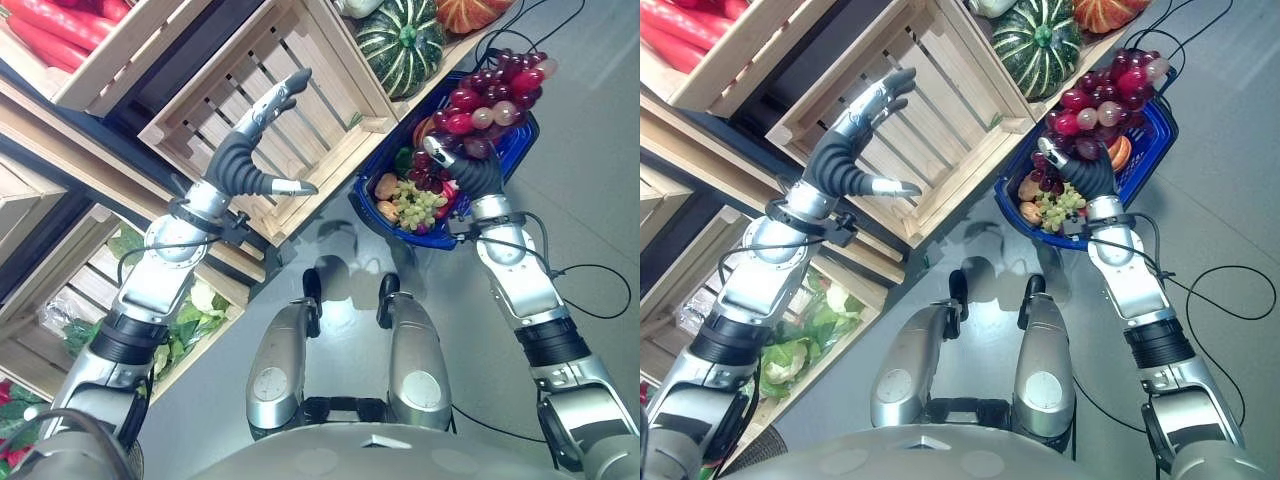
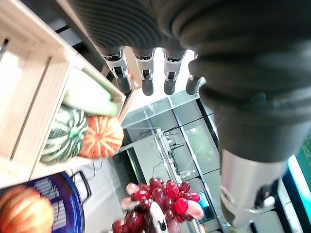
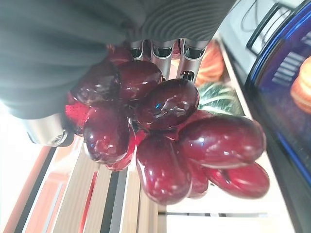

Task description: Pick up fruits and vegetables into the basket

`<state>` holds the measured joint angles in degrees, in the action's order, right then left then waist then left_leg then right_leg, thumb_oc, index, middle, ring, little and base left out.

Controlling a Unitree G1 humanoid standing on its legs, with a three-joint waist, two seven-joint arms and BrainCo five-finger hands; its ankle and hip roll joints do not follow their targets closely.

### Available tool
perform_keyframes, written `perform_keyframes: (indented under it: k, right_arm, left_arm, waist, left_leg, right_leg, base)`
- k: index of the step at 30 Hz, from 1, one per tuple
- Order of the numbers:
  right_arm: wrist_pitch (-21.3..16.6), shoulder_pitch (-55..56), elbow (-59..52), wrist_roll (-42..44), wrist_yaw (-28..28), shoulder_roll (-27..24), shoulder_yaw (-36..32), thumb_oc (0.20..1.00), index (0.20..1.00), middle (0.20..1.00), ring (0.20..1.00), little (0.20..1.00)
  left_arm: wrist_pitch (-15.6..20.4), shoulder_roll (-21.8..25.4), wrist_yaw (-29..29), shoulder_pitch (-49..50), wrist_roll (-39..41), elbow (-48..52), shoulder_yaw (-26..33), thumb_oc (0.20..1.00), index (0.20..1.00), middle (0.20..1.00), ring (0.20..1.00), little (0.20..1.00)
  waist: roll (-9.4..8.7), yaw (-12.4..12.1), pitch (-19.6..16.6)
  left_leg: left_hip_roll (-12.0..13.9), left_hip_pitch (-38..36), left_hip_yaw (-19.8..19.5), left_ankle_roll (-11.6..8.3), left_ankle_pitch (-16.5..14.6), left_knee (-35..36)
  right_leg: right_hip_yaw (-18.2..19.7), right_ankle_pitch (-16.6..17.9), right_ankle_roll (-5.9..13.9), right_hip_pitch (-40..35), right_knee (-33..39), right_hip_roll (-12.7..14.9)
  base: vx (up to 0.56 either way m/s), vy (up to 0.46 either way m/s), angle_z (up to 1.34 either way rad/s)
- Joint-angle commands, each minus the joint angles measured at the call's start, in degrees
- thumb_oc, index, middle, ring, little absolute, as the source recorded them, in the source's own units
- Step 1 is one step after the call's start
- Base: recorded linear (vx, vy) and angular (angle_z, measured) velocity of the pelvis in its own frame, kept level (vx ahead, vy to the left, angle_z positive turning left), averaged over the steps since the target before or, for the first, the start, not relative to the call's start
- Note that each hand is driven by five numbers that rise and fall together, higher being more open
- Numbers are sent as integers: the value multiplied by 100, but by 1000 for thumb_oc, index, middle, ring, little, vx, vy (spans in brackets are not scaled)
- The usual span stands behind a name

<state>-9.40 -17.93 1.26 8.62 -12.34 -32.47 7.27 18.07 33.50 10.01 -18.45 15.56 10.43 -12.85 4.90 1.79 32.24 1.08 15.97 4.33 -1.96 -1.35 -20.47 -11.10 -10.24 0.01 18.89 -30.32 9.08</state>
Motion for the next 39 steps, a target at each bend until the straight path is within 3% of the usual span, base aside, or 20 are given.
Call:
perform_keyframes:
  k: [1, 4, 8, 12, 13, 15, 20, 24, 30, 34, 39]
  right_arm:
    - [-661, -400, -303, 413, -23, -112, -336, 200, 200, 200, 200, 200]
    - [-458, -454, 52, 934, 254, -347, -603, 200, 200, 200, 200, 200]
    - [-324, -583, 686, 1565, 570, -710, -768, 200, 200, 200, 200, 200]
    - [-151, -957, 1458, 2279, 797, -1081, -680, 200, 200, 200, 200, 200]
    - [-92, -1048, 1720, 2459, 860, -1156, -589, 200, 200, 200, 200, 200]
    - [50, -1406, 2227, 2856, 1045, -1309, -407, 200, 200, 200, 200, 200]
    - [518, -2208, 3013, 3436, 1234, -1457, 37, 200, 200, 200, 200, 200]
    - [768, -2502, 3470, 3672, 1498, -1485, 202, 200, 200, 200, 200, 200]
    - [1074, -3135, 4276, 3651, 1797, -1428, 495, 200, 200, 200, 200, 200]
    - [1359, -3432, 4661, 4003, 1883, -1371, 541, 200, 200, 200, 200, 200]
    - [1663, -3541, 5111, 4423, 1800, -1270, 397, 200, 200, 200, 200, 200]
  left_arm:
    - [83, -31, 315, 186, 583, 544, 140, 1000, 1000, 1000, 1000, 1000]
    - [-346, -51, 827, 410, 746, 366, -44, 1000, 1000, 1000, 1000, 1000]
    - [-888, 57, 1102, 611, 736, 91, -380, 1000, 1000, 1000, 1000, 1000]
    - [-1500, 153, 1272, 747, 1112, -274, -807, 1000, 1000, 1000, 1000, 1000]
    - [-1811, 158, 1328, 850, 1350, -460, -1011, 1000, 1000, 1000, 1000, 1000]
    - [-2006, 153, 1307, 872, 1401, -853, -1365, 1000, 1000, 1000, 1000, 1000]
    - [-1980, 132, 1031, 857, 1026, -1800, -2036, 1000, 1000, 1000, 1000, 1000]
    - [-1989, -36, 1120, 975, 1238, -2288, -2231, 1000, 1000, 1000, 1000, 1000]
    - [-1628, -421, 1255, 1162, 1505, -3155, -2501, 1000, 1000, 1000, 1000, 1000]
    - [-1275, -635, 1210, 1200, 1396, -3557, -2632, 1000, 1000, 1000, 1000, 1000]
    - [-1165, -744, 1147, 1158, 1335, -3698, -2711, 1000, 1000, 1000, 1000, 1000]
  waist:
    - [-128, 44, -245]
    - [-100, 14, -245]
    - [-59, -60, -245]
    - [38, -170, -245]
    - [73, -208, -245]
    - [167, -276, -245]
    - [347, -397, -245]
    - [481, -465, -245]
    - [760, -594, -245]
    - [832, -648, -245]
    - [848, -692, -245]
  left_leg:
    - [-124, 170, 437, 350, -967, -713]
    - [-79, 501, 427, 335, -963, -856]
    - [-44, 1000, 394, 331, -922, -982]
    - [-41, 1563, 365, 334, -840, -1046]
    - [-52, 1615, 314, 292, -955, -1083]
    - [-71, 1930, 314, 284, -903, -1084]
    - [-129, 2630, 281, 253, -784, -1092]
    - [-105, 2993, 252, 249, -744, -1133]
    - [-67, 3596, 183, 245, -627, -1131]
    - [-51, 3849, 146, 220, -537, -1054]
    - [-43, 3998, 96, 212, -522, -1045]
  right_leg:
    - [-121, 79, 70, 50, 90, -173]
    - [-183, 55, 52, 348, -65, -159]
    - [-269, 37, 26, 818, -258, -141]
    - [-338, 25, 18, 1406, -472, -103]
    - [-298, -117, 72, 1487, -593, -109]
    - [-319, -143, 84, 1848, -731, -65]
    - [-233, -170, 74, 2674, -1015, -49]
    - [-209, -241, 28, 3126, -1238, -3]
    - [-90, -302, -38, 3878, -1495, 37]
    - [-43, -293, -51, 4159, -1508, 24]
    - [-21, -302, -63, 4314, -1538, 12]
  base:
    - [-32, -80, 9]
    - [-37, -104, 5]
    - [-46, -114, 6]
    - [-37, -100, 2]
    - [38, -89, 12]
    - [15, -54, 11]
    - [-2, -9, 1]
    - [0, 0, 0]
    - [-10, 9, 4]
    - [-6, -2, -2]
    - [0, 0, 0]
